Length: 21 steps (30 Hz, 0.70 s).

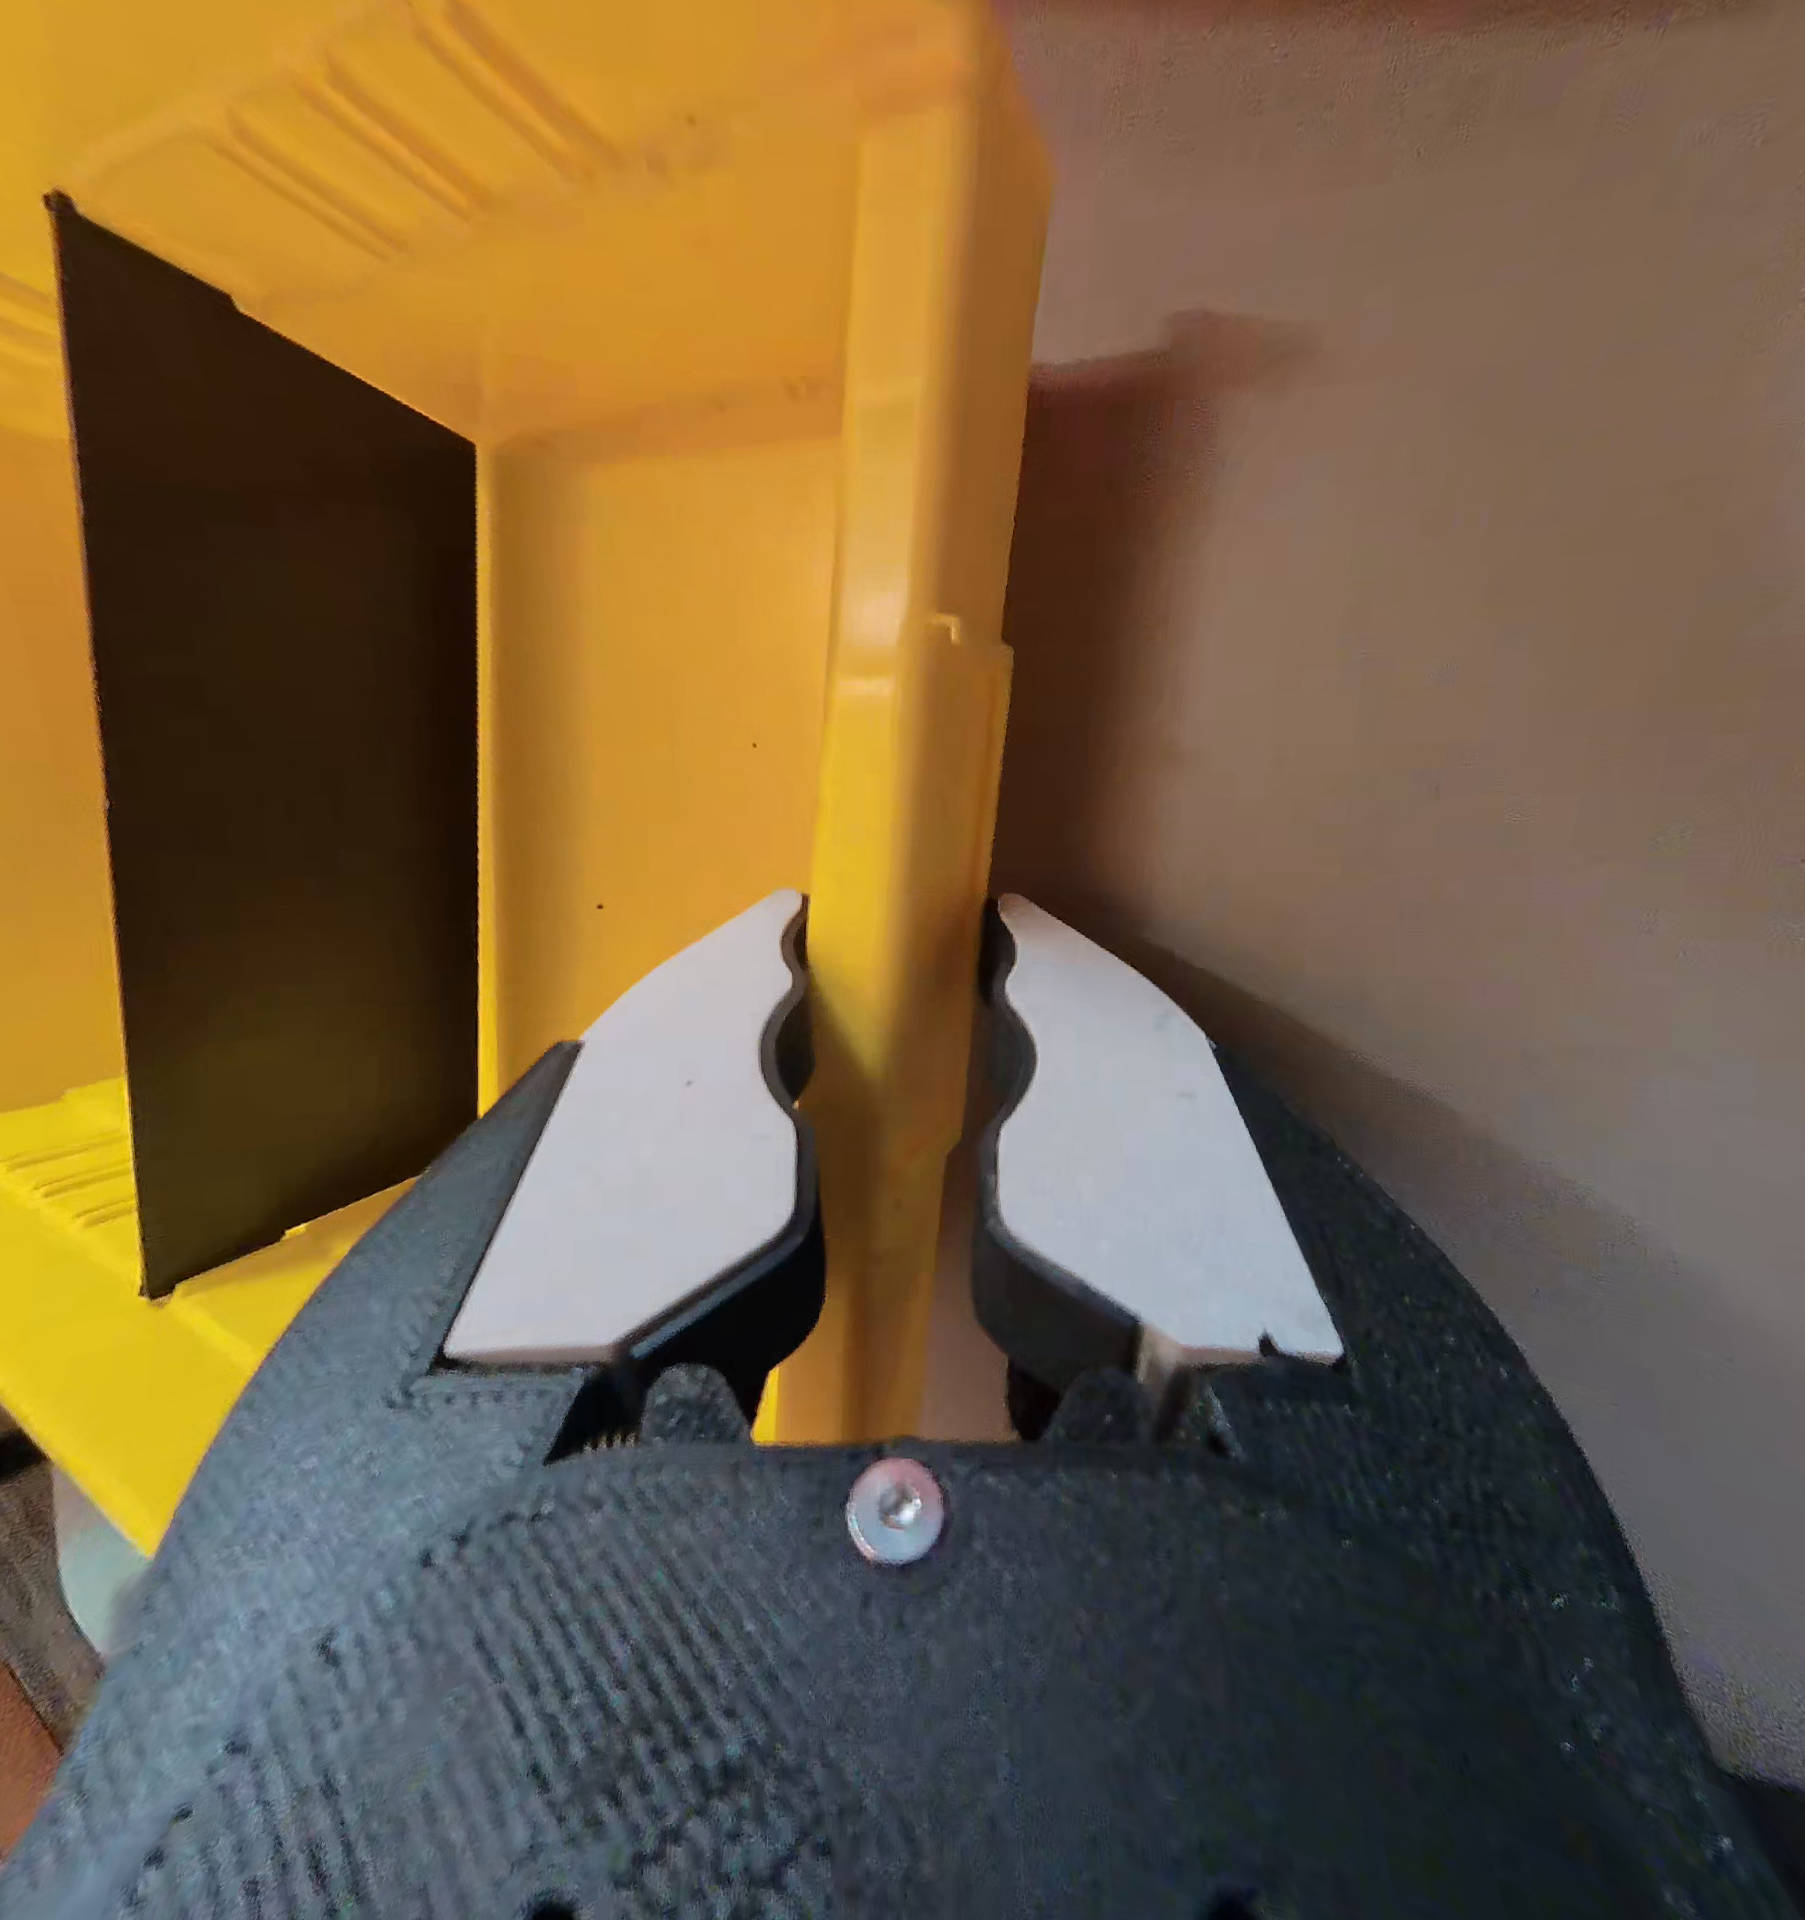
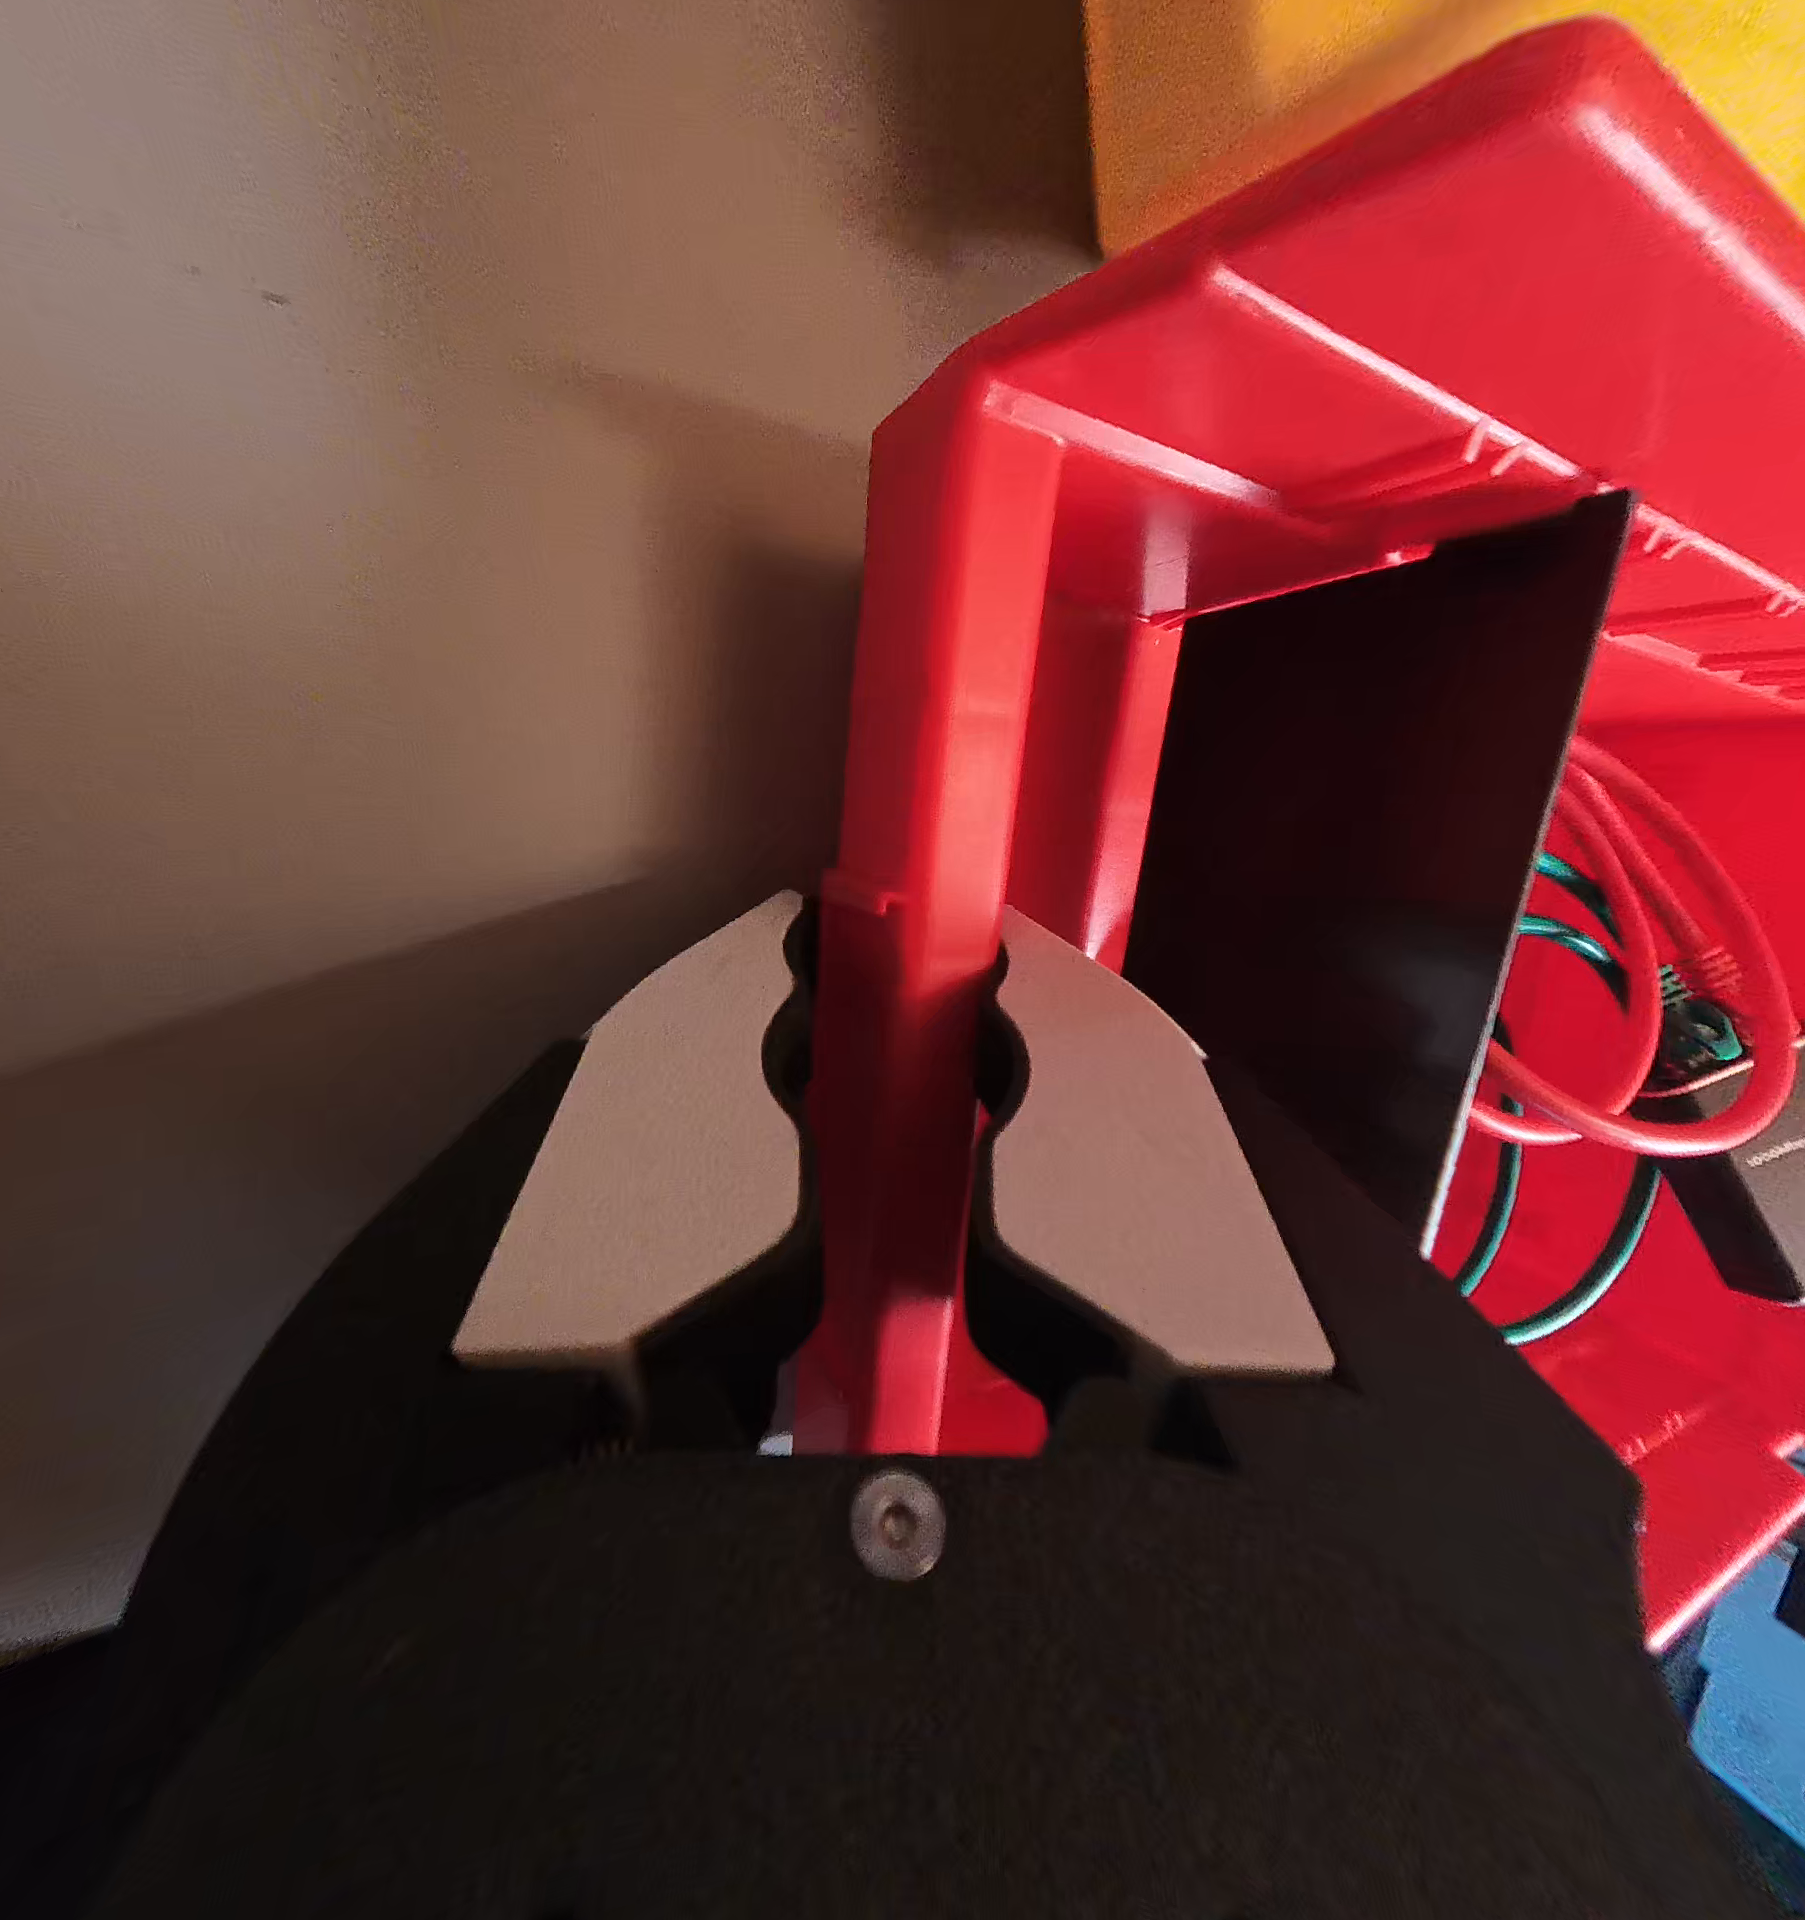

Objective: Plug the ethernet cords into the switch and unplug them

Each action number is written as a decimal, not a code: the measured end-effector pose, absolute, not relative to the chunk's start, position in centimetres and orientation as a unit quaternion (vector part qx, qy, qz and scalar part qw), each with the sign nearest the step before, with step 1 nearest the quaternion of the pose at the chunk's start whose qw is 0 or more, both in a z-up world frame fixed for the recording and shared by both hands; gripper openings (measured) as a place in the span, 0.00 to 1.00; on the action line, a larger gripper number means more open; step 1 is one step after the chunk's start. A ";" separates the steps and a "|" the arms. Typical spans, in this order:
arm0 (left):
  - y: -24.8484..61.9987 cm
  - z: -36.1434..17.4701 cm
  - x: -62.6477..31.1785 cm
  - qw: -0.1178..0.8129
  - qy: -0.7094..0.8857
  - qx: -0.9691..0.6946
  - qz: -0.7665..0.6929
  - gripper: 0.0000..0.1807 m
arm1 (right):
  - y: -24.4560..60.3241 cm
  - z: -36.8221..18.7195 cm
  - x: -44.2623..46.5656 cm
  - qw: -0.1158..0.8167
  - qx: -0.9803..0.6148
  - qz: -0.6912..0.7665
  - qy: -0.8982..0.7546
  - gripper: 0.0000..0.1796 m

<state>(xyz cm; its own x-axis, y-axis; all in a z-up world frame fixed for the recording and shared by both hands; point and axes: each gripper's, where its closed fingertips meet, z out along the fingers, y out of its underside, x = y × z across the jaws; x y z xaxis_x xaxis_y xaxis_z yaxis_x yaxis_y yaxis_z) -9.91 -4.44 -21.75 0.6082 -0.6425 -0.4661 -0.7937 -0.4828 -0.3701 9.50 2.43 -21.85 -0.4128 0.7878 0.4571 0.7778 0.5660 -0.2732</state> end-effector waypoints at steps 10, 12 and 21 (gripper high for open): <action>-1.5 -19.0 -8.4 0.413 0.360 -0.832 0.089 0.24 | -4.0 -17.7 11.7 0.355 -0.492 0.099 -0.789 0.23; -3.1 -16.3 -5.9 0.479 0.293 -0.827 0.006 0.23 | -4.2 -13.7 12.8 0.411 -0.544 0.200 -0.703 0.24; -4.3 -14.7 5.2 0.552 0.065 -0.801 -0.220 0.30 | 7.0 -14.8 22.1 0.528 -0.736 0.198 -0.376 0.35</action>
<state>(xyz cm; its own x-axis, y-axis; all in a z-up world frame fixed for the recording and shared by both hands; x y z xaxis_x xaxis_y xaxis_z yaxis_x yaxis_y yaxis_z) 5.17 -4.27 -14.66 0.8946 -0.3469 0.2819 0.1398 -0.3819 -0.9136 22.15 6.95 -14.79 0.6389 0.7621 0.1046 0.3434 -0.1609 -0.9253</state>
